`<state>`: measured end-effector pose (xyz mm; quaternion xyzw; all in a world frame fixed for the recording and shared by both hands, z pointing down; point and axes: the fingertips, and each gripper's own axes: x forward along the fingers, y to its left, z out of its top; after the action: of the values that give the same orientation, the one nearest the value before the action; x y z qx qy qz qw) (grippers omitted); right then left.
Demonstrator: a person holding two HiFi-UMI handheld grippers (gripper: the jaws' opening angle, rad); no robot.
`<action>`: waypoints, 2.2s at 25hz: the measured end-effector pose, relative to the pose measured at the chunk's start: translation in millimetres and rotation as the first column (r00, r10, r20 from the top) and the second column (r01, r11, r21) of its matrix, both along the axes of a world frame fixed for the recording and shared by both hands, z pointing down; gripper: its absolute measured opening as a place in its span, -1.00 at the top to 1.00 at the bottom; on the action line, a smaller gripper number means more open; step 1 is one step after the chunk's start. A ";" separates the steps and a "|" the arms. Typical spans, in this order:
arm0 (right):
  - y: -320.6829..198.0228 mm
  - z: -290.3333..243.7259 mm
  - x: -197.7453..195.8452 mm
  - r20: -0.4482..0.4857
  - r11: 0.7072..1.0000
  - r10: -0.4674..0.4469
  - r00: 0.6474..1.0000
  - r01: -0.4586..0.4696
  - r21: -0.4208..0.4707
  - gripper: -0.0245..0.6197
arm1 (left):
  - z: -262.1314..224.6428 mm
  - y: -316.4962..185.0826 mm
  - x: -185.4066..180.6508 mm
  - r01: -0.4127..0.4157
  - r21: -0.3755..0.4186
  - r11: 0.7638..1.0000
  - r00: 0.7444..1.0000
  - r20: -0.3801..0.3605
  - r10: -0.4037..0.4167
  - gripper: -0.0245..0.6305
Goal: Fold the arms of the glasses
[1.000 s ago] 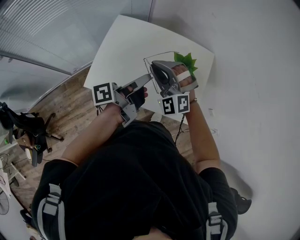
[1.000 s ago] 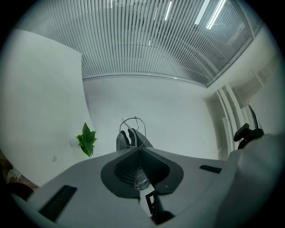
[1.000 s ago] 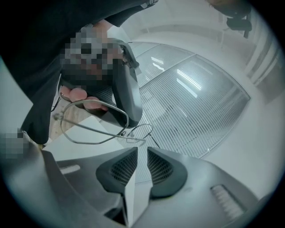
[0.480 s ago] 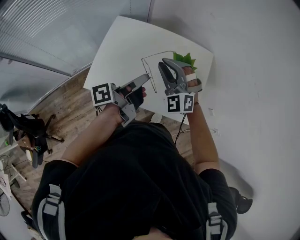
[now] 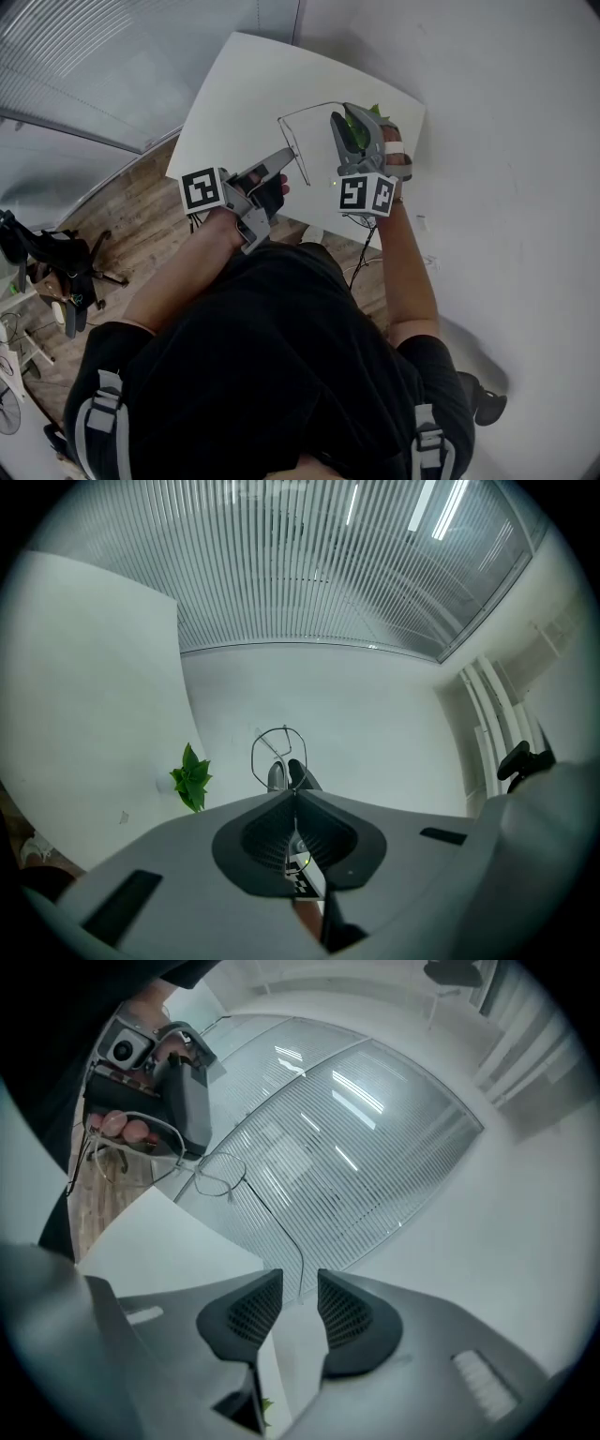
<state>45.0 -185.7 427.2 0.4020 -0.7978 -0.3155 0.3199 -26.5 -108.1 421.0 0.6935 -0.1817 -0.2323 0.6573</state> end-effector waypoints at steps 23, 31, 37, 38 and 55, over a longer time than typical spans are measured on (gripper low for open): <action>-10.7 14.9 8.0 -0.026 0.999 0.025 0.999 -0.026 -0.019 0.80 | 5.3 -2.2 -1.7 0.027 0.006 1.000 1.000 0.015 -0.027 0.88; 4.5 13.3 10.4 -0.013 1.000 0.021 1.000 -0.022 -0.020 0.80 | 5.4 -3.4 -3.7 0.044 0.013 0.999 0.999 0.025 -0.045 0.88; 13.7 13.0 9.0 -0.002 1.000 0.012 1.000 -0.012 -0.026 0.80 | 5.7 -5.5 -4.8 0.057 0.017 0.998 0.998 0.034 -0.058 0.88; 14.7 14.6 8.7 -0.001 1.000 0.009 1.000 -0.009 -0.027 0.80 | 7.5 -6.1 -5.0 0.061 0.017 0.998 0.998 0.035 -0.061 0.88; 57.5 19.3 -9.4 0.042 0.993 -0.103 0.994 0.105 -0.050 0.80 | 12.1 -9.3 -12.1 0.135 0.037 0.990 0.989 0.050 -0.137 0.88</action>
<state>35.7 -128.3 446.5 0.3574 -0.8318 -0.3028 0.2979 -38.6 -117.5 433.1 0.6965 -0.2416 -0.2614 0.6231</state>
